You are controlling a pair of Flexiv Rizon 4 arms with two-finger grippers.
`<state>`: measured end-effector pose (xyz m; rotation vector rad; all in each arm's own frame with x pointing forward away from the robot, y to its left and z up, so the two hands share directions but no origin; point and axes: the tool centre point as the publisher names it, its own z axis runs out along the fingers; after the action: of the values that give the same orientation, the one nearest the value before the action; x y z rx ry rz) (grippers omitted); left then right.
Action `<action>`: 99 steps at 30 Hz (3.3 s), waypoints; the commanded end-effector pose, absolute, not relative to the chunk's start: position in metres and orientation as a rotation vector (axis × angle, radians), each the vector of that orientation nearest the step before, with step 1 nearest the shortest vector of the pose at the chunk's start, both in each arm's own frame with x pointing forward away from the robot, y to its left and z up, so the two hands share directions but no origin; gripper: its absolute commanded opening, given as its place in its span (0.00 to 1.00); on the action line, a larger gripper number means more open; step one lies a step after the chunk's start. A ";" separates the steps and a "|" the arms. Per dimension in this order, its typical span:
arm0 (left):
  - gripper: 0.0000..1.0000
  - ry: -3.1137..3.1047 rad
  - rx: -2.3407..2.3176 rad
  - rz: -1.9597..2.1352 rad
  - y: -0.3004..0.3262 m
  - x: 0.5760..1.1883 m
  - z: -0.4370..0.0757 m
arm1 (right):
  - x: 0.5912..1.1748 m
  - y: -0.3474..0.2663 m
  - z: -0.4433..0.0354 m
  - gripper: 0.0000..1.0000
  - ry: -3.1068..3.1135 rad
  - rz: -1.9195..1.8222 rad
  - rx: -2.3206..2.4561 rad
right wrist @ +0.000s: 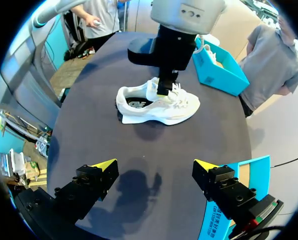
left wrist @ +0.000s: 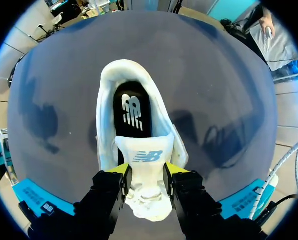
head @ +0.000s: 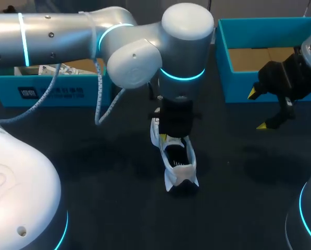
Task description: Take the shoe out of the shoebox, open the shoe tongue, remove and reinsert the insole, then place the shoe into the shoebox
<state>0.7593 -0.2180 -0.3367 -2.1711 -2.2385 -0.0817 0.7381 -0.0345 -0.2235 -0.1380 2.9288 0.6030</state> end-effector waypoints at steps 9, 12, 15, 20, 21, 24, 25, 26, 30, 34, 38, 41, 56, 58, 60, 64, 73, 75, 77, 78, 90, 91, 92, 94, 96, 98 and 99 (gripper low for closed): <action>0.66 -2.342 -2.122 -0.054 -0.222 0.765 -0.321 | 0.738 -0.034 -0.224 1.00 2.929 0.597 -0.136; 0.61 -2.337 -2.110 -0.039 -0.226 0.761 -0.328 | 0.738 -0.034 -0.224 1.00 2.929 0.597 -0.136; 0.58 -2.326 -2.111 -0.032 -0.229 0.751 -0.330 | 0.738 -0.034 -0.224 1.00 2.929 0.597 -0.136; 0.53 -2.328 -2.083 -0.009 -0.232 0.739 -0.345 | 0.738 -0.034 -0.224 1.00 2.929 0.597 -0.136; 0.50 -2.331 -2.072 -0.006 -0.233 0.738 -0.348 | 0.738 -0.034 -0.224 1.00 2.929 0.597 -0.136; 0.49 -2.357 -2.050 0.000 -0.232 0.733 -0.341 | 0.738 -0.034 -0.224 1.00 2.929 0.597 -0.136; 0.50 -2.378 -2.028 0.018 -0.230 0.733 -0.336 | 0.738 -0.034 -0.224 1.00 2.929 0.597 -0.136; 0.54 -2.391 -2.010 0.018 -0.229 0.733 -0.330 | 0.738 -0.034 -0.224 1.00 2.929 0.597 -0.136; 0.79 -2.475 -1.895 0.071 -0.219 0.735 -0.302 | 0.738 -0.034 -0.224 1.00 2.929 0.597 -0.136; 1.00 -2.612 -1.682 0.116 -0.210 0.737 -0.281 | 0.738 -0.034 -0.224 1.00 2.929 0.597 -0.136; 1.00 -2.612 -1.682 0.116 -0.210 0.737 -0.281 | 0.738 -0.034 -0.224 1.00 2.929 0.597 -0.136; 1.00 -2.612 -1.682 0.116 -0.210 0.737 -0.281 | 0.738 -0.034 -0.224 1.00 2.929 0.597 -0.136; 1.00 -2.777 -1.437 0.229 -0.210 0.726 -0.272 | 0.738 -0.034 -0.224 1.00 2.929 0.597 -0.136; 1.00 -2.867 -1.219 0.244 -0.207 0.719 -0.270 | 0.738 -0.034 -0.224 1.00 2.929 0.597 -0.136; 1.00 -2.934 -1.058 0.332 -0.202 0.710 -0.267 | 0.738 -0.034 -0.224 1.00 2.929 0.597 -0.136; 1.00 -3.037 -0.648 0.413 -0.199 0.694 -0.262 | 0.738 -0.034 -0.224 1.00 2.929 0.597 -0.136; 1.00 -3.026 -0.207 0.390 -0.195 0.689 -0.265 | 0.738 -0.034 -0.224 1.00 2.929 0.597 -0.136; 1.00 -3.026 -0.207 0.390 -0.195 0.689 -0.265 | 0.738 -0.034 -0.224 1.00 2.929 0.597 -0.136; 1.00 -3.026 -0.207 0.390 -0.195 0.689 -0.265 | 0.738 -0.034 -0.224 1.00 2.929 0.597 -0.136; 1.00 -3.026 -0.207 0.390 -0.195 0.689 -0.265 | 0.738 -0.034 -0.224 1.00 2.929 0.597 -0.136; 1.00 -3.062 0.034 0.300 -0.207 0.636 -0.256 | 0.738 -0.034 -0.224 1.00 2.929 0.597 -0.136; 1.00 -3.062 0.033 0.295 -0.208 0.631 -0.257 | 0.738 -0.034 -0.224 1.00 2.929 0.597 -0.136; 1.00 -3.075 0.045 0.307 -0.209 0.627 -0.258 | 0.738 -0.034 -0.224 1.00 2.929 0.597 -0.136; 1.00 -3.076 0.043 0.320 -0.212 0.619 -0.261 | 0.738 -0.034 -0.224 1.00 2.929 0.597 -0.136; 1.00 -3.103 0.054 0.324 -0.215 0.612 -0.268 | 0.738 -0.034 -0.224 1.00 2.929 0.597 -0.136; 1.00 -3.107 0.052 0.350 -0.217 0.609 -0.276 | 0.738 -0.034 -0.224 1.00 2.929 0.597 -0.136; 1.00 -3.109 0.049 0.361 -0.218 0.607 -0.280 | 0.738 -0.034 -0.224 1.00 2.929 0.597 -0.136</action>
<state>0.6142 -0.2168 -0.2636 0.0439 -3.0925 0.3268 0.7379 -0.0345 -0.2235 -0.1379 2.9286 0.6029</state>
